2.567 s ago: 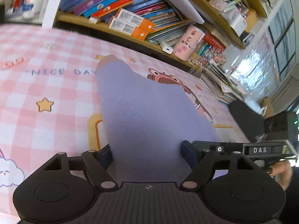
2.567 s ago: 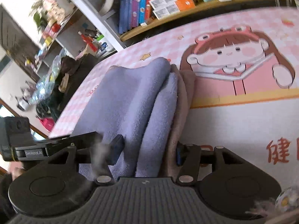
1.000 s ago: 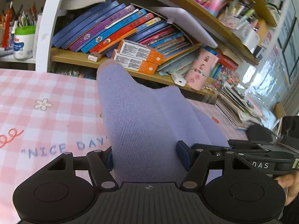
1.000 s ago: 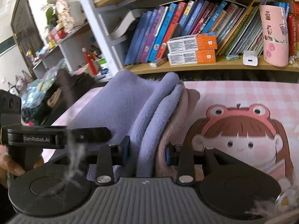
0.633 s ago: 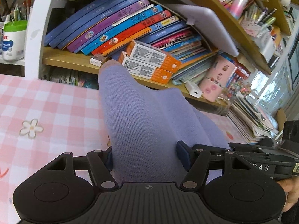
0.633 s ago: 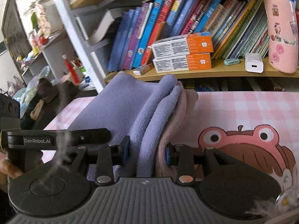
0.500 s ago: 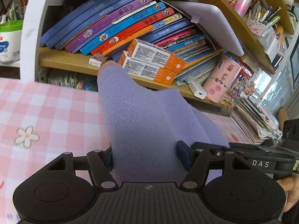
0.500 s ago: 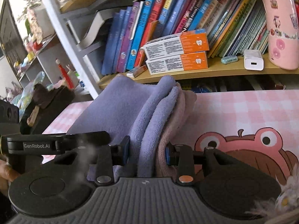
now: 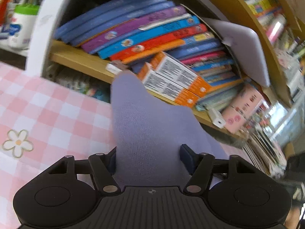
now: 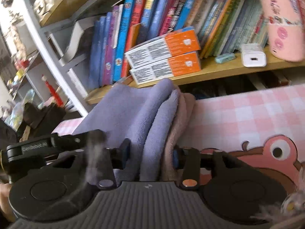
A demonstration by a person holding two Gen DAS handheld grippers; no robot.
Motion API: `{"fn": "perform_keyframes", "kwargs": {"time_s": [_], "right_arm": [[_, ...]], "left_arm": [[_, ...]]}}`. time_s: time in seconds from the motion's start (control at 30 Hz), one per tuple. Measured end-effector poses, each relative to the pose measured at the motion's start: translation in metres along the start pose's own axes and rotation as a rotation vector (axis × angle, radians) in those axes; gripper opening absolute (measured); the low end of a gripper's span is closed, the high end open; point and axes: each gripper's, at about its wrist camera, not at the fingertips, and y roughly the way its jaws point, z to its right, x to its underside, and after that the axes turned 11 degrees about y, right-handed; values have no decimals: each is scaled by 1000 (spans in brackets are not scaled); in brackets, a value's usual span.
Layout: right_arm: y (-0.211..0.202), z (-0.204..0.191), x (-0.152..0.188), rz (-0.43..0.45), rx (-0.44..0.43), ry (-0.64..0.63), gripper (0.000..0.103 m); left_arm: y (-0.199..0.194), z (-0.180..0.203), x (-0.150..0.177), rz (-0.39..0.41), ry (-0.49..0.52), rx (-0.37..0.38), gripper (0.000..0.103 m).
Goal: Fold clothes
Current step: 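Lift the bundle with both grippers, set it down and release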
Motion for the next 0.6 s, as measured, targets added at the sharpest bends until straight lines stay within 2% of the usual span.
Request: {"fn": "perform_keyframes", "kwargs": {"time_s": [0.07,0.13,0.33,0.5,0.6], "right_arm": [[-13,2,7,38,6,-3,54],[-26,3,13,76,11,-5,61],[-76,-13,45,146,83,-40,62],[-103,-38,80,164,147,-121,63],[-118,-51,101,175,174,-171,65]], "left_arm": [[-11,-1,2,13,-6,-34,68],[-30,6,6,44,44,-69,68],[-77,45,31,124,140,-125,76],[-107,83,65,152,267,-238,82],[-124,96,85,177,303,-292,87]]}}
